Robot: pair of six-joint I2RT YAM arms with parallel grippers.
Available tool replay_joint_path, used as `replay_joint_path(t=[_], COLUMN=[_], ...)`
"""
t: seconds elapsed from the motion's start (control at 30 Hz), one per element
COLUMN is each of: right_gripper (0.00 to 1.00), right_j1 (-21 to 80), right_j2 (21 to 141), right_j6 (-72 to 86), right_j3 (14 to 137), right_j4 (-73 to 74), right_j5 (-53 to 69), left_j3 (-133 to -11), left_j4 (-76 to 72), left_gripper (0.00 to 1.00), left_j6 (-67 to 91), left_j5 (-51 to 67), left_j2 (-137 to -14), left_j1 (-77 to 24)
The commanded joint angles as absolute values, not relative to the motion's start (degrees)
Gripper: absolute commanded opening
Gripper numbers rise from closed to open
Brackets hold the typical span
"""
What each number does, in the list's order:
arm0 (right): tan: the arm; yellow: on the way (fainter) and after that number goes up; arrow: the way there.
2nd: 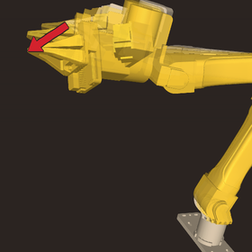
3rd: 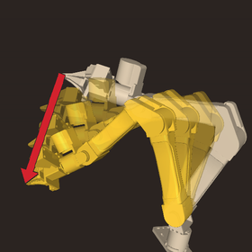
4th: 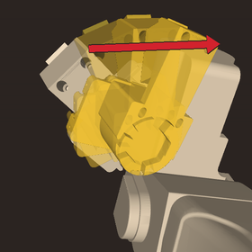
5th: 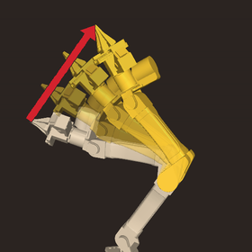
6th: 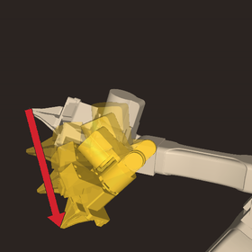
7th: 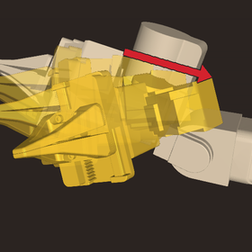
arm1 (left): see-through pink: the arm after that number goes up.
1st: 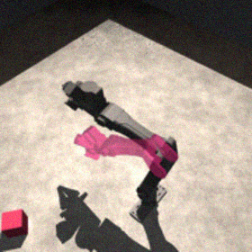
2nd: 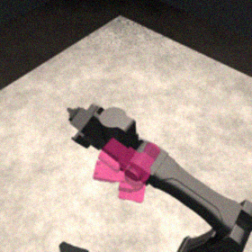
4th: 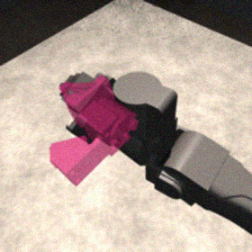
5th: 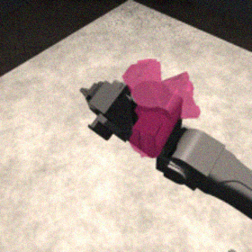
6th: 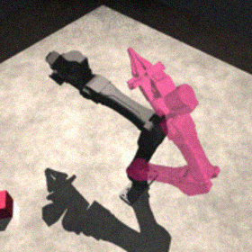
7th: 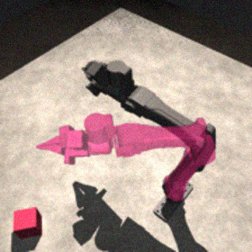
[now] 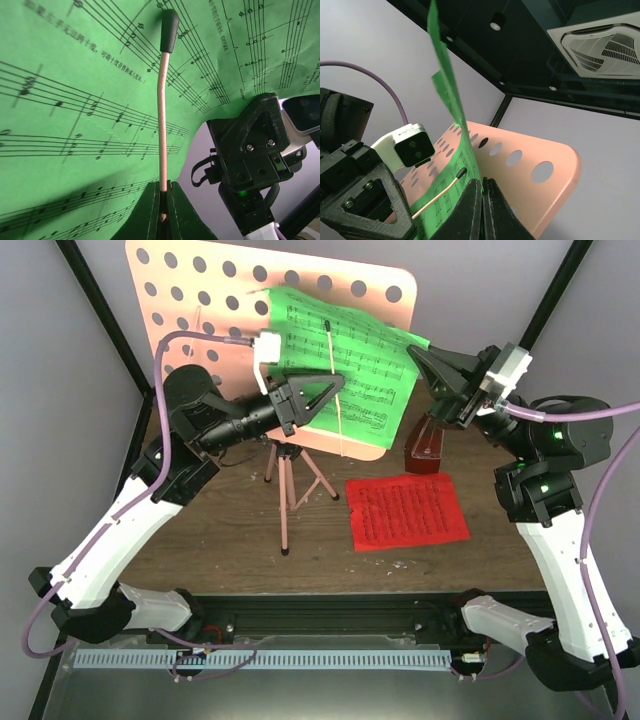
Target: Pack up the instrument practice props
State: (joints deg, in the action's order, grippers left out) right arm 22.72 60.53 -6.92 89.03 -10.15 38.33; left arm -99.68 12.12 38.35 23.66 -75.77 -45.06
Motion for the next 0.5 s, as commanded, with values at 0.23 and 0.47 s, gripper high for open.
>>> replay_joint_path(t=[0.23,0.47], right_gripper=[0.01,0.01], right_j1=[23.21,23.22], right_j2=[58.78,56.83], right_j6=[-2.49,-0.88], right_j3=[88.85,90.77], right_j4=[-12.29,-7.52], right_j5=[30.37,6.62], left_j3=[-97.38,-97.32], left_j4=[9.83,10.18], left_gripper=[0.0,0.0], left_j6=[30.02,31.38], left_j5=[25.58,24.02], left_j2=[-73.55,-74.04], left_j1=[-45.1,-45.09])
